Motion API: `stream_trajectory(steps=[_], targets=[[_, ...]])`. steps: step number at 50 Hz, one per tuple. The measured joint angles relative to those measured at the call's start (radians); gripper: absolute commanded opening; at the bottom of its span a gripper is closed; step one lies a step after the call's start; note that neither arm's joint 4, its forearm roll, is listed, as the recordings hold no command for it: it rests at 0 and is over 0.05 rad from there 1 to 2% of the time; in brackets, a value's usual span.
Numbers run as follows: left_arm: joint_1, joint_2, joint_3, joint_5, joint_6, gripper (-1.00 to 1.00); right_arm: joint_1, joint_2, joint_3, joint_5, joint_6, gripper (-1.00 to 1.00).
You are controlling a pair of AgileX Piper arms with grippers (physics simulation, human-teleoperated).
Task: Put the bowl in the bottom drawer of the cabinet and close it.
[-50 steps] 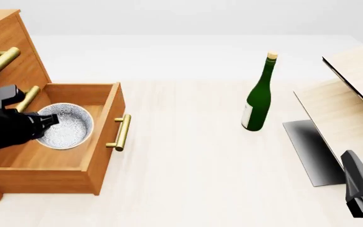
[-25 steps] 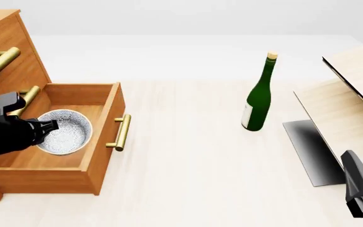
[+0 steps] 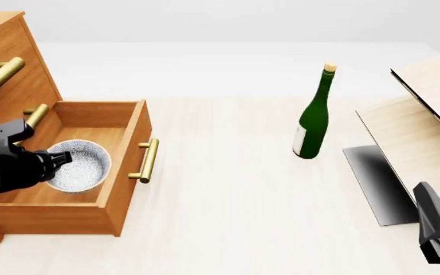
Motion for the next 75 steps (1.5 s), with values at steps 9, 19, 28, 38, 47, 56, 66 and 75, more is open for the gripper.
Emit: stream_trajectory(steps=[9, 19, 28, 38, 47, 56, 66, 75], targets=[[0.008, 0.018, 0.004, -0.012, -0.002, -1.00, 0.000, 0.000, 0.000, 0.000, 0.000, 1.00], [0.014, 0.042, 0.004, -0.024, -0.002, -1.00, 0.000, 0.000, 0.000, 0.000, 0.000, 1.00], [0.018, 0.064, 0.004, -0.036, -0.003, -1.00, 0.000, 0.000, 0.000, 0.000, 0.000, 1.00], [0.017, 0.096, 0.004, -0.051, -0.004, -1.00, 0.000, 0.000, 0.000, 0.000, 0.000, 1.00], [0.021, 0.108, 0.005, -0.058, 0.003, 1.00, 0.000, 0.000, 0.000, 0.000, 0.000, 1.00], [0.022, 0.108, 0.007, -0.057, 0.007, 1.00, 0.000, 0.000, 0.000, 0.000, 0.000, 1.00], [0.015, 0.087, 0.013, -0.046, 0.005, 1.00, 0.000, 0.000, 0.000, 0.000, 0.000, 1.00], [0.017, 0.053, 0.020, -0.027, 0.012, 1.00, 0.000, 0.000, 0.000, 0.000, 0.000, 1.00]])
